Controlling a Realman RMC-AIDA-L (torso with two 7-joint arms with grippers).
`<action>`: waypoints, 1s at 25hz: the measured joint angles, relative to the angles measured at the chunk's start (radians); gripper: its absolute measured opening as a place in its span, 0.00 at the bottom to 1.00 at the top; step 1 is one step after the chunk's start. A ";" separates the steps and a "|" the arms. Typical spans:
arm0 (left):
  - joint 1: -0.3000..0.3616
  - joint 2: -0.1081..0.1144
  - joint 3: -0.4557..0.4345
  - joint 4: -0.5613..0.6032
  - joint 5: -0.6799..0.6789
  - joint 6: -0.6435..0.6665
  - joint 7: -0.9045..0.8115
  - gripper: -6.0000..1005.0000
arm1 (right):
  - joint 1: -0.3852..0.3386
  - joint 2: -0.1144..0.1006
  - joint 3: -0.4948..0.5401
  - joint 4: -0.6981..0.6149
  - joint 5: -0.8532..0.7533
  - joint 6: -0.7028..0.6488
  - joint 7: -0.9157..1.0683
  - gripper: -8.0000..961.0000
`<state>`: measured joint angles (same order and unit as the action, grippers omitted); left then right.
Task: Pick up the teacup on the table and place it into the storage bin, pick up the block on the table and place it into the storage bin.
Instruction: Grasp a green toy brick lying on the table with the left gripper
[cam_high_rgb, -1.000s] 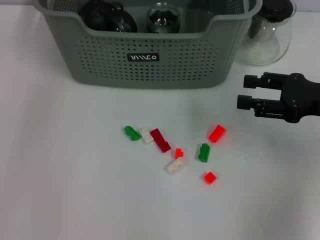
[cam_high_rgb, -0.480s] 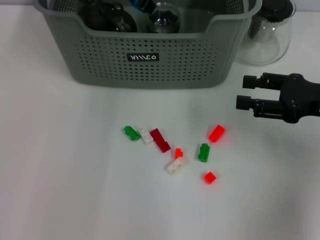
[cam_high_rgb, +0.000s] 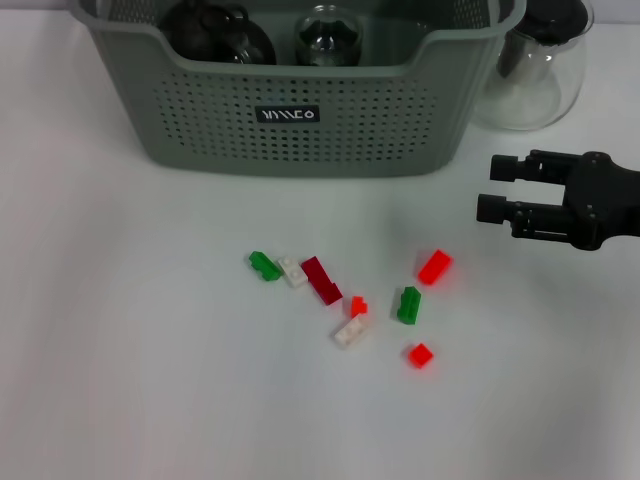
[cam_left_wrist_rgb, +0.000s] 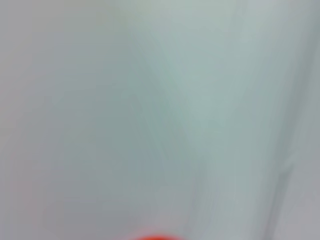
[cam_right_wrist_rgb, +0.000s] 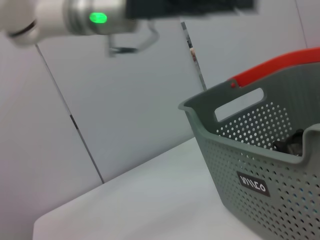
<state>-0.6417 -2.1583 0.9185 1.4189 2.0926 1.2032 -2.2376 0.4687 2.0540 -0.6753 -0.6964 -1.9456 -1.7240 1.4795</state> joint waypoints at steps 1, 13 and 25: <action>0.043 -0.006 -0.062 0.008 -0.131 0.078 0.097 0.69 | 0.001 0.000 0.000 0.000 0.000 0.000 0.000 0.76; 0.286 -0.019 -0.512 -0.368 -0.202 0.682 0.880 0.82 | -0.001 0.004 0.010 0.008 0.006 0.002 -0.019 0.76; 0.272 -0.020 -0.553 -0.949 0.057 0.353 1.510 0.82 | 0.000 0.015 0.050 0.062 0.007 0.009 -0.122 0.76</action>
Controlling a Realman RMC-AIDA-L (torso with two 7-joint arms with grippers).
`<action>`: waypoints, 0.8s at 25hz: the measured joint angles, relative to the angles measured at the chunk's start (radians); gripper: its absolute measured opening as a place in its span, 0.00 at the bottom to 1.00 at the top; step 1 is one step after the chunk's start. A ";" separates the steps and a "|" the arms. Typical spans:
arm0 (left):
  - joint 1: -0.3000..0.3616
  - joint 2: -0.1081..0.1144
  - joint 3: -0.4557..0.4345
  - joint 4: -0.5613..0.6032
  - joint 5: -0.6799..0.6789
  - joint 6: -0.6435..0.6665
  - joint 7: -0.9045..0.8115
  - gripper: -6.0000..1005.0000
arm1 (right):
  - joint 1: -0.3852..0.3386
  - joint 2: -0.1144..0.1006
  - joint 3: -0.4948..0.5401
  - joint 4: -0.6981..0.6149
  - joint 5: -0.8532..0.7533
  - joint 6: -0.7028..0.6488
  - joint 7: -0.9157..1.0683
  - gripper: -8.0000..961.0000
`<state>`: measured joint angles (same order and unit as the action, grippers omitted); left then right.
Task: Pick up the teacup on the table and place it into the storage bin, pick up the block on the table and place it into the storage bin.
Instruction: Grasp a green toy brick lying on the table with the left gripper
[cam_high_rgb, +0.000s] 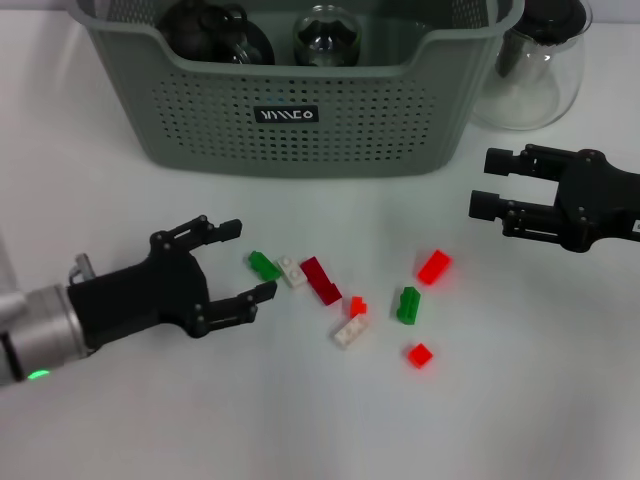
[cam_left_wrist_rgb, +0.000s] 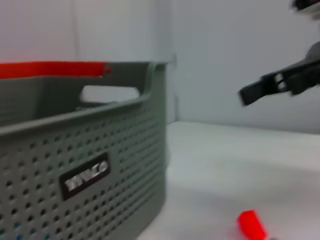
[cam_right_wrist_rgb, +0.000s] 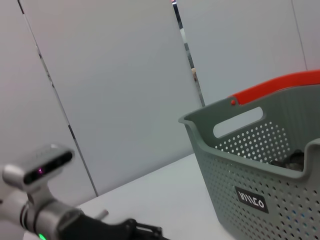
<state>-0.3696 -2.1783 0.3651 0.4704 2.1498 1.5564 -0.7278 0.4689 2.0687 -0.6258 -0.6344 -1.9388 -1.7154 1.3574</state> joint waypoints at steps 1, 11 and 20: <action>-0.001 0.000 -0.013 -0.032 -0.006 -0.028 0.032 0.82 | 0.000 0.000 0.002 0.000 0.000 -0.002 0.001 0.76; -0.024 0.000 -0.072 -0.225 -0.043 -0.246 0.170 0.82 | 0.004 -0.001 0.008 0.001 0.000 -0.006 0.003 0.76; -0.029 0.000 -0.085 -0.289 -0.054 -0.313 0.261 0.80 | 0.005 -0.004 0.008 0.001 0.000 -0.006 0.011 0.76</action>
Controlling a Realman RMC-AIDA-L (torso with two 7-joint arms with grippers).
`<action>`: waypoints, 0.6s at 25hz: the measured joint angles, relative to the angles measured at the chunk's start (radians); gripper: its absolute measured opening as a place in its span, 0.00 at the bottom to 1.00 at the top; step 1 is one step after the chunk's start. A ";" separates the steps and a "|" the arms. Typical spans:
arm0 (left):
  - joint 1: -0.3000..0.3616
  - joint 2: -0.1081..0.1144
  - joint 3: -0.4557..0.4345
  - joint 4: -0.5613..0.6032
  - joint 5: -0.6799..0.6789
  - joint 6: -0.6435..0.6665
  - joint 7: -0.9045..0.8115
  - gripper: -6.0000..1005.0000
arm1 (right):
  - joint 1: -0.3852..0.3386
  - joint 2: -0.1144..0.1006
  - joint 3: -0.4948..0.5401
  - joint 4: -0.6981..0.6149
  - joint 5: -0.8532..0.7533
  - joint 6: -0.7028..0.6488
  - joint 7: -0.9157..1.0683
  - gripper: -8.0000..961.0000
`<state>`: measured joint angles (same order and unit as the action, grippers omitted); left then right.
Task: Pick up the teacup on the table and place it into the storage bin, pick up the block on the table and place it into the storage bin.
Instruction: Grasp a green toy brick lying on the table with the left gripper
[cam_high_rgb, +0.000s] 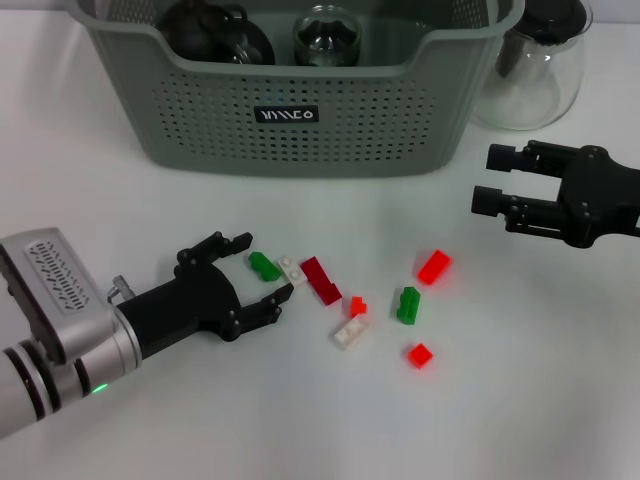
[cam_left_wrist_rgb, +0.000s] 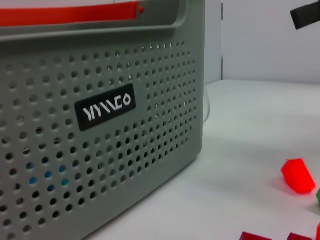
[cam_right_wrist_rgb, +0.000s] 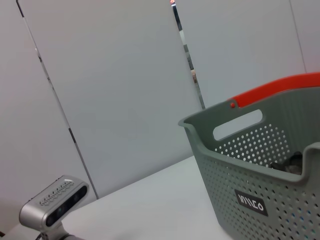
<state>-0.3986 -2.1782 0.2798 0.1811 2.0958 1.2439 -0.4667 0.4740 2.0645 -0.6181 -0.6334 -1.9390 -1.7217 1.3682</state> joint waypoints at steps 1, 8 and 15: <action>-0.001 0.000 0.000 -0.003 0.000 -0.006 0.000 0.79 | 0.000 0.000 0.000 0.000 0.000 0.000 0.001 0.76; -0.007 0.000 -0.001 -0.012 -0.008 -0.021 0.001 0.74 | -0.001 0.000 0.000 0.000 -0.004 0.001 0.002 0.76; -0.019 0.001 -0.001 -0.014 -0.011 -0.038 -0.006 0.54 | -0.004 -0.001 0.000 0.000 -0.004 0.001 0.002 0.76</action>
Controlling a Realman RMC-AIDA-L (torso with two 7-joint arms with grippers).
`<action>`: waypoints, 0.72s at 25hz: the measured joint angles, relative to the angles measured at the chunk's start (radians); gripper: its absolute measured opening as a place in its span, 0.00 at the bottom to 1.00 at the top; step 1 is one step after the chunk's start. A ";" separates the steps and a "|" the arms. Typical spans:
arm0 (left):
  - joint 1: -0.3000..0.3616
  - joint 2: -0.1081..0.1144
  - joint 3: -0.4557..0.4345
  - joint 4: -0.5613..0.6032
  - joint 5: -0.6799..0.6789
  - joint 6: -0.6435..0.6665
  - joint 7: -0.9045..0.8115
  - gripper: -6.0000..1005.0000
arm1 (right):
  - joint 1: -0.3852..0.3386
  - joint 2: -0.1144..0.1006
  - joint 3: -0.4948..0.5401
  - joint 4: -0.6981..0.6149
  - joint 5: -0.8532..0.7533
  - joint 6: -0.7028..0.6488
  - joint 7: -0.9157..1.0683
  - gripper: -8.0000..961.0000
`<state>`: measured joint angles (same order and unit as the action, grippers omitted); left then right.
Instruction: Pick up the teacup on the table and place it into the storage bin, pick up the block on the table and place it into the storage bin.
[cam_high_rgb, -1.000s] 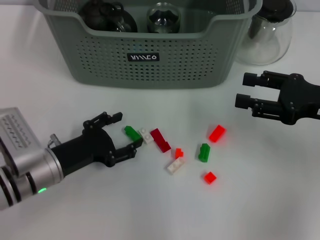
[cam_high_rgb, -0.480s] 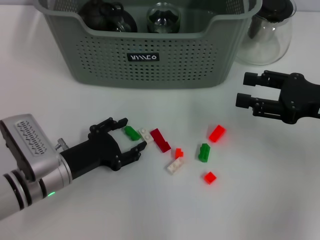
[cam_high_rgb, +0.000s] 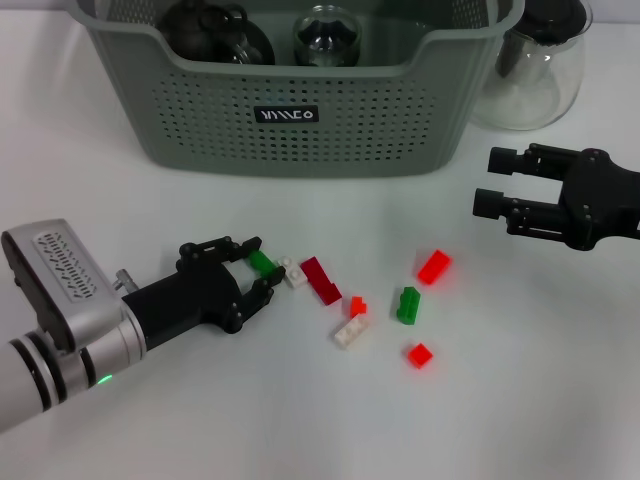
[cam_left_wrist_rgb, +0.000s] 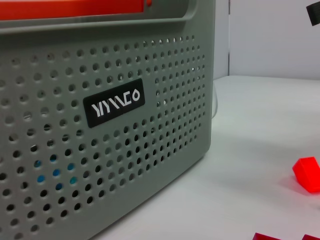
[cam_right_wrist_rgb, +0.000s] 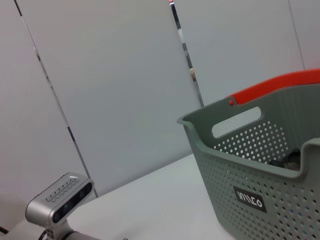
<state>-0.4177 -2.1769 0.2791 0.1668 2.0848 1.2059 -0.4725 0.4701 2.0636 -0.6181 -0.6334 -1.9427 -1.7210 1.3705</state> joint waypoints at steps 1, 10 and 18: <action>0.000 0.001 0.000 0.001 0.000 0.001 -0.001 0.52 | 0.000 0.000 0.000 0.000 0.000 0.000 0.000 0.76; 0.052 0.017 0.010 0.200 0.013 0.289 -0.291 0.41 | -0.001 -0.004 0.000 -0.002 0.004 0.000 0.012 0.76; -0.019 0.086 -0.029 0.435 -0.089 0.836 -0.813 0.42 | 0.004 -0.005 0.000 -0.002 0.003 0.006 0.014 0.76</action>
<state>-0.4372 -2.0912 0.2504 0.6015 1.9954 2.0424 -1.2855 0.4741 2.0586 -0.6182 -0.6356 -1.9396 -1.7153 1.3849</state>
